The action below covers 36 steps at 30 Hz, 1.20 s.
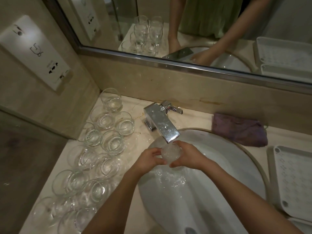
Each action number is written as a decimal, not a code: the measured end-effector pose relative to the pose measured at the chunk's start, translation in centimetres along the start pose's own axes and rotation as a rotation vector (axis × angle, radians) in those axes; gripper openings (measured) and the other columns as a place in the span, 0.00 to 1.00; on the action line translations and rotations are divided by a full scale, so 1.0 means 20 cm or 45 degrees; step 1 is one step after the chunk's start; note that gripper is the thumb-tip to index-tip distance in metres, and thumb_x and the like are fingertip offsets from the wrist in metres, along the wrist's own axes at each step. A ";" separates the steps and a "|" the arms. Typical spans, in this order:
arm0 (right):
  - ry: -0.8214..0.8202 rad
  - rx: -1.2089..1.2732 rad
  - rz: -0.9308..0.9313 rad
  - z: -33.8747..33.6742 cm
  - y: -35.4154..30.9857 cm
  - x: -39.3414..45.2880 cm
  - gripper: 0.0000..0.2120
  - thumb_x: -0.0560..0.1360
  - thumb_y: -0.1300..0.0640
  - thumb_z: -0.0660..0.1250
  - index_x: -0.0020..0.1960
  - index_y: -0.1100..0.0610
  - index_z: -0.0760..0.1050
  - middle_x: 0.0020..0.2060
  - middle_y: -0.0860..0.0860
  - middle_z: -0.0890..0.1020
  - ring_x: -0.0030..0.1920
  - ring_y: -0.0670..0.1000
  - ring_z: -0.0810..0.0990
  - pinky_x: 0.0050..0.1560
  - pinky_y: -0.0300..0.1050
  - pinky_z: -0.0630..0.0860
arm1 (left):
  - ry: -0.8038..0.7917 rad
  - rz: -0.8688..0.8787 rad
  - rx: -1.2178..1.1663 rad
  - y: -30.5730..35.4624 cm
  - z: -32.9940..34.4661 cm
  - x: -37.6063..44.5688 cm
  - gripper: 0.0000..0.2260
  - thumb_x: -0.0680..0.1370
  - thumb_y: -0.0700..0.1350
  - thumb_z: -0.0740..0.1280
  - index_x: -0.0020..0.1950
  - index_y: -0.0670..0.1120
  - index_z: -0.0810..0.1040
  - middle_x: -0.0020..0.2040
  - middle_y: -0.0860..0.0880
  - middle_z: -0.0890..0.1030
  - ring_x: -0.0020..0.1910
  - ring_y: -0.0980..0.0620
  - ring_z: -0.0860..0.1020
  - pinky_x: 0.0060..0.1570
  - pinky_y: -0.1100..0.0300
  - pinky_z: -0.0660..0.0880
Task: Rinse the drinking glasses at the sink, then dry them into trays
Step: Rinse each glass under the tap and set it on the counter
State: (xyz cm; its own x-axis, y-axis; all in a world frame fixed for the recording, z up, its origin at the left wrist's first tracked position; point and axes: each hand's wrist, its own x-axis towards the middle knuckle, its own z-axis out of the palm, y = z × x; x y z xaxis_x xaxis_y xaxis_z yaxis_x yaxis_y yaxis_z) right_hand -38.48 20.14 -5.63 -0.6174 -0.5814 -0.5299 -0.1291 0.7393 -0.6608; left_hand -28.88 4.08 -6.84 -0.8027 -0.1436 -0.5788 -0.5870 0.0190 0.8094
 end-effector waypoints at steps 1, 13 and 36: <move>0.003 0.040 0.011 -0.01 0.00 0.00 0.41 0.60 0.55 0.81 0.69 0.53 0.68 0.59 0.48 0.77 0.58 0.49 0.76 0.53 0.37 0.74 | 0.014 0.016 -0.008 0.00 0.01 0.00 0.20 0.69 0.33 0.74 0.59 0.46 0.79 0.57 0.50 0.82 0.55 0.54 0.80 0.54 0.67 0.75; 0.355 0.985 0.274 0.22 0.01 -0.05 0.28 0.67 0.66 0.76 0.61 0.55 0.67 0.49 0.48 0.78 0.48 0.45 0.79 0.48 0.40 0.78 | 0.076 0.138 0.306 -0.07 0.04 -0.01 0.32 0.71 0.34 0.74 0.73 0.44 0.67 0.64 0.56 0.69 0.65 0.57 0.69 0.64 0.69 0.63; -0.131 0.796 -0.046 0.04 0.07 0.02 0.33 0.68 0.66 0.75 0.67 0.48 0.66 0.58 0.48 0.75 0.46 0.49 0.78 0.47 0.48 0.77 | -0.016 -0.377 -0.428 0.05 0.05 0.04 0.11 0.81 0.49 0.57 0.48 0.45 0.74 0.31 0.47 0.77 0.25 0.51 0.70 0.29 0.63 0.67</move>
State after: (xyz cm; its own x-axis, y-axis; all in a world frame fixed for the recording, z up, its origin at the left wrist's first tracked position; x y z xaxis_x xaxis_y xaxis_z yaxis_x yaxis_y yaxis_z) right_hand -38.19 20.62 -7.18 -0.5393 -0.6550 -0.5293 0.3485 0.3986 -0.8483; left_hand -30.20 4.89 -6.65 -0.6075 -0.0826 -0.7900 -0.7266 -0.3442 0.5947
